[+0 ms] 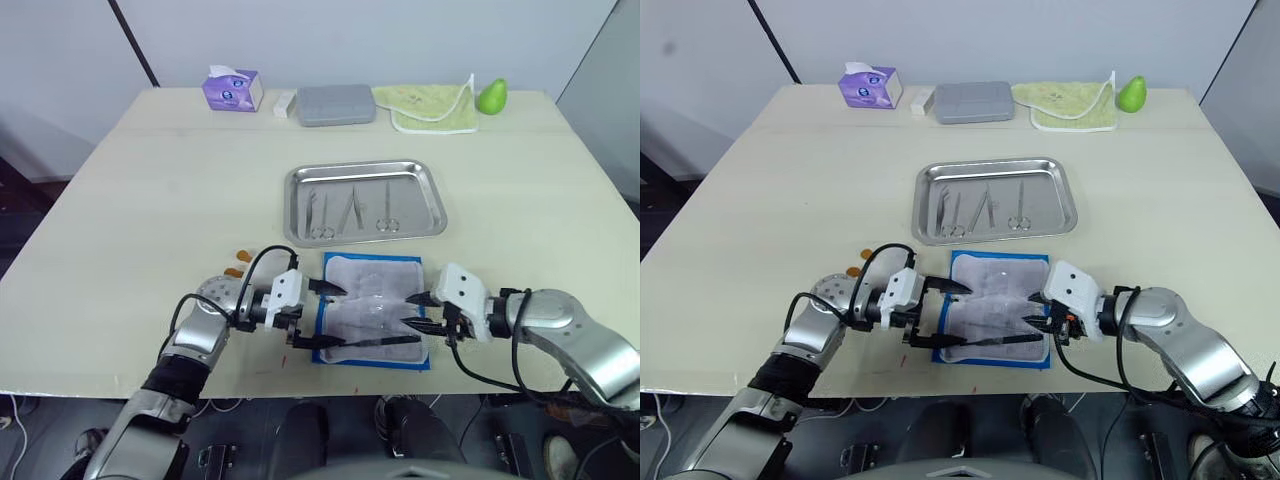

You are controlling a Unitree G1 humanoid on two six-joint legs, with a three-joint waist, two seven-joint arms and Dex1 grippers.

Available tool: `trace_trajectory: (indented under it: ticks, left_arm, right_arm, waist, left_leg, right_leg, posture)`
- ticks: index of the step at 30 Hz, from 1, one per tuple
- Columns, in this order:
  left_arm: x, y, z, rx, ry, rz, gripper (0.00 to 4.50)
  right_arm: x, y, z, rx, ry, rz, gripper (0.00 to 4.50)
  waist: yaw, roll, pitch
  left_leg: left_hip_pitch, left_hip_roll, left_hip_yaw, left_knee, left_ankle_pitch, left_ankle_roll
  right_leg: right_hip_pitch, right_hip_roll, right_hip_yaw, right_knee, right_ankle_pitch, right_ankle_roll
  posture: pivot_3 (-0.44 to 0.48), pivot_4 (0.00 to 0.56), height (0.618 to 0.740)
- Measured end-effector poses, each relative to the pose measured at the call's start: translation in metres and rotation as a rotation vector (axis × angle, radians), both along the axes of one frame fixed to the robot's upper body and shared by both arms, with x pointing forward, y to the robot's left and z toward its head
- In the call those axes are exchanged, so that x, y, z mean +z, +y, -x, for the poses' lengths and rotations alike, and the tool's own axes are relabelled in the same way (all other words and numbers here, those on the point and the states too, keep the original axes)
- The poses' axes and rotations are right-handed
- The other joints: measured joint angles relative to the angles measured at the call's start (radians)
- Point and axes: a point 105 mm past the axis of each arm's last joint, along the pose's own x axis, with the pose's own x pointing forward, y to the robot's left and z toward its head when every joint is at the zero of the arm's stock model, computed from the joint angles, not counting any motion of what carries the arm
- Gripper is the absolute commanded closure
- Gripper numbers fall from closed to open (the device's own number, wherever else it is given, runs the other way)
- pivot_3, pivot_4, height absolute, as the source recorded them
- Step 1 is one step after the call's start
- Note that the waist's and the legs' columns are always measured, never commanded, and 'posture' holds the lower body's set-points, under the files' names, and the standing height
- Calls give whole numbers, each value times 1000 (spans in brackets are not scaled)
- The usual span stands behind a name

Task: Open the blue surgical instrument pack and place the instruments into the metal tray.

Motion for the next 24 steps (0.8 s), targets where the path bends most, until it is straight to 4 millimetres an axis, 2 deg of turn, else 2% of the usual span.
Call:
trace_trajectory:
  ticks: [10, 13, 24]
  left_arm:
    - [1, 0, -2, 2, 4, -7, 0]
    - [1, -1, -2, 0, 7, -10, 0]
    - [1, 0, -1, 3, 13, -14, 0]
  right_arm:
    - [-9, 10, 6, 68, -5, 15, 2826]
    - [-17, 7, 3, 60, -1, 42, 2826]
    - [-20, 9, -3, 72, -60, 51, 2826]
  waist:
    - [-2, 0, 0]
    - [-1, 0, 0]
    - [-2, -1, 0]
  left_leg:
    - [0, 0, 0, 0, 0, 0]
    - [0, 0, 0, 0, 0, 0]
    - [1, 0, 1, 1, 0, 0]
  right_leg:
    - [0, 0, 0, 0, 0, 0]
    - [0, 0, 0, 0, 0, 0]
    - [0, 0, 0, 1, 0, 0]
  posture:
    - [0, 150, 740]
    - [0, 150, 740]
    - [0, 150, 740]
